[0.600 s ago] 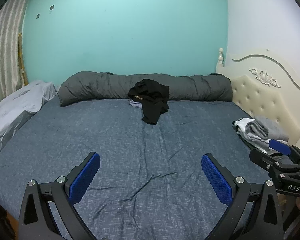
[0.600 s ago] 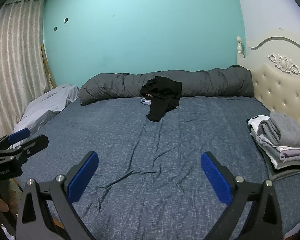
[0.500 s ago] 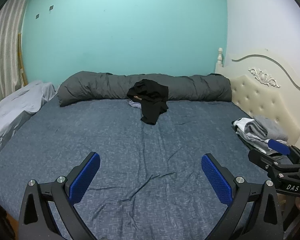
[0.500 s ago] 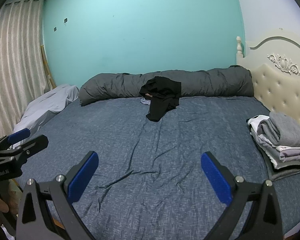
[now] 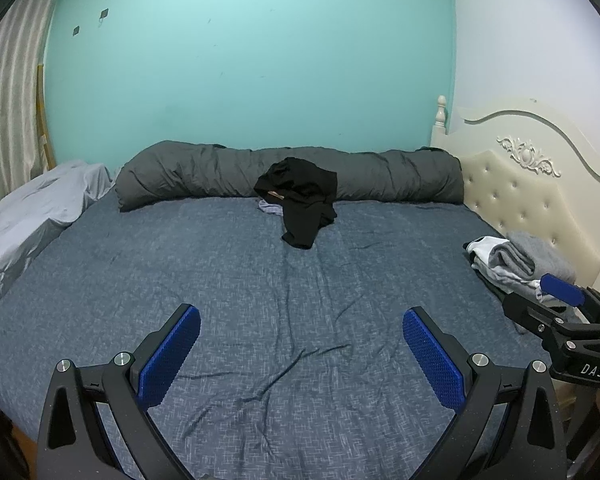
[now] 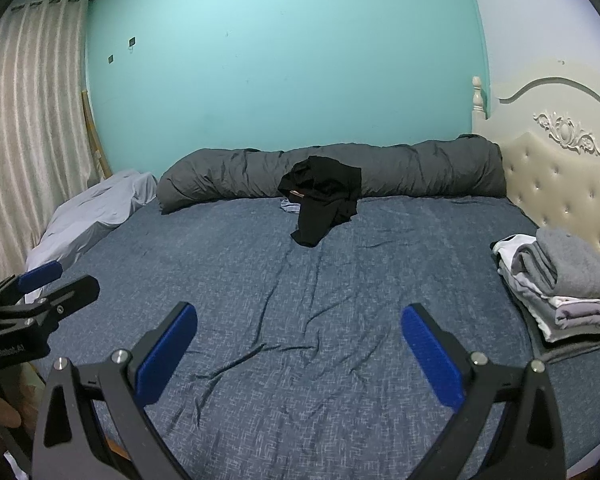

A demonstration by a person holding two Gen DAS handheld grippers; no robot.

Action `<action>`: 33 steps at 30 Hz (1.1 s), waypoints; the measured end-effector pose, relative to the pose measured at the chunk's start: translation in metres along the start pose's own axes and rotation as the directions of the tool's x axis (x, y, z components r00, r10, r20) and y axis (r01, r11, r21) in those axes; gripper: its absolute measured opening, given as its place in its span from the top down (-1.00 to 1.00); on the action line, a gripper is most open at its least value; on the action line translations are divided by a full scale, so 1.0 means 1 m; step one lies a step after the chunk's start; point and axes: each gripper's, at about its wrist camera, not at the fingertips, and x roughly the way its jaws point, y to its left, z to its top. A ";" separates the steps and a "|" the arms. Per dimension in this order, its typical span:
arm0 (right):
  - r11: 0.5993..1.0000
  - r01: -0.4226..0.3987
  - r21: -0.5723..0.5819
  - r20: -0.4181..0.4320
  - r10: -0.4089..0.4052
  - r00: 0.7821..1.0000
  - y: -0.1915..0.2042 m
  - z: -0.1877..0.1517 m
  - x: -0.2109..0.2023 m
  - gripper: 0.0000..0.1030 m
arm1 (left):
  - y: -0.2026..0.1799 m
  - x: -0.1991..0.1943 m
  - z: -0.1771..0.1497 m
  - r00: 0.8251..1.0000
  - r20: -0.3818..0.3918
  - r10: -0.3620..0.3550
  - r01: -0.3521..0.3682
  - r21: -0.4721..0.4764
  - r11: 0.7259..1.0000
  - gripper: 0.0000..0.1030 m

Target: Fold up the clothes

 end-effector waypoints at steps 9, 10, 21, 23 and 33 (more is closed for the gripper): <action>1.000 0.002 -0.003 -0.003 -0.003 1.000 0.000 0.001 -0.002 -0.99 | -0.002 -0.002 -0.003 1.000 0.004 -0.005 0.005 0.003 1.000 -1.00; 1.000 0.003 -0.003 -0.004 -0.003 1.000 0.000 0.002 -0.001 -0.99 | -0.002 -0.002 -0.003 1.000 0.004 -0.005 0.005 0.002 1.000 -1.00; 1.000 0.007 -0.002 -0.003 -0.007 1.000 0.001 0.006 -0.005 -0.99 | -0.006 -0.003 -0.002 1.000 0.005 -0.015 0.015 0.005 1.000 -1.00; 1.000 0.007 -0.001 -0.002 -0.007 1.000 0.000 0.007 -0.005 -0.99 | -0.006 -0.003 -0.002 1.000 0.007 -0.016 0.016 0.006 1.000 -1.00; 1.000 0.009 -0.001 -0.003 -0.009 1.000 -0.001 0.010 -0.004 -0.99 | -0.008 -0.003 -0.001 1.000 0.005 -0.012 0.012 0.006 1.000 -1.00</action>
